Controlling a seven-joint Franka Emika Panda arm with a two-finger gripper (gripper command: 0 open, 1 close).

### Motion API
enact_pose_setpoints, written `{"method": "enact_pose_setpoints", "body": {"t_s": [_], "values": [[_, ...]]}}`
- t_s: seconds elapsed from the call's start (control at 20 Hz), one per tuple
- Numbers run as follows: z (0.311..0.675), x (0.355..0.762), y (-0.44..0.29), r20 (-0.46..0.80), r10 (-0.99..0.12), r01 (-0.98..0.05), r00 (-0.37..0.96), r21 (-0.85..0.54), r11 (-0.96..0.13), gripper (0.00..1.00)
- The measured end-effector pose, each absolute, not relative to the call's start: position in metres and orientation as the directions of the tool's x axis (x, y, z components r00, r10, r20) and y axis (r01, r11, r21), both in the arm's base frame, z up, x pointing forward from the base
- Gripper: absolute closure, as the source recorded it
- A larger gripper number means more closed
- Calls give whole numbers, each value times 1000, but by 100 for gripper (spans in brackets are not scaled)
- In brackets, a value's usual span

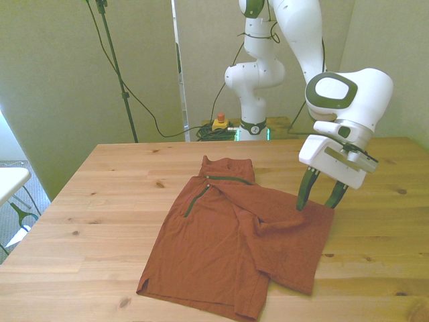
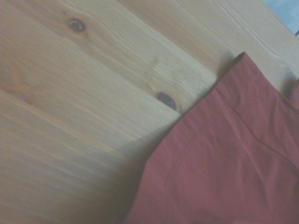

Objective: Fold the shorts

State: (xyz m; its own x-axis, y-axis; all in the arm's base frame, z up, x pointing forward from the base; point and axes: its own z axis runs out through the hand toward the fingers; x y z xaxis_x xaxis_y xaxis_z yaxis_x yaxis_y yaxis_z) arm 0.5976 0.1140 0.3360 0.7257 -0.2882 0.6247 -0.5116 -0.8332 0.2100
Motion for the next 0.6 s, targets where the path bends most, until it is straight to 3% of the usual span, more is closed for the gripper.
{"method": "enact_pose_setpoints", "body": {"t_s": [0.05, 0.6], "values": [[334, 602, 111, 626, -292, -515, 723, 207, -832, 100], [329, 623, 104, 656, -313, -532, 687, 161, -831, 100]]}}
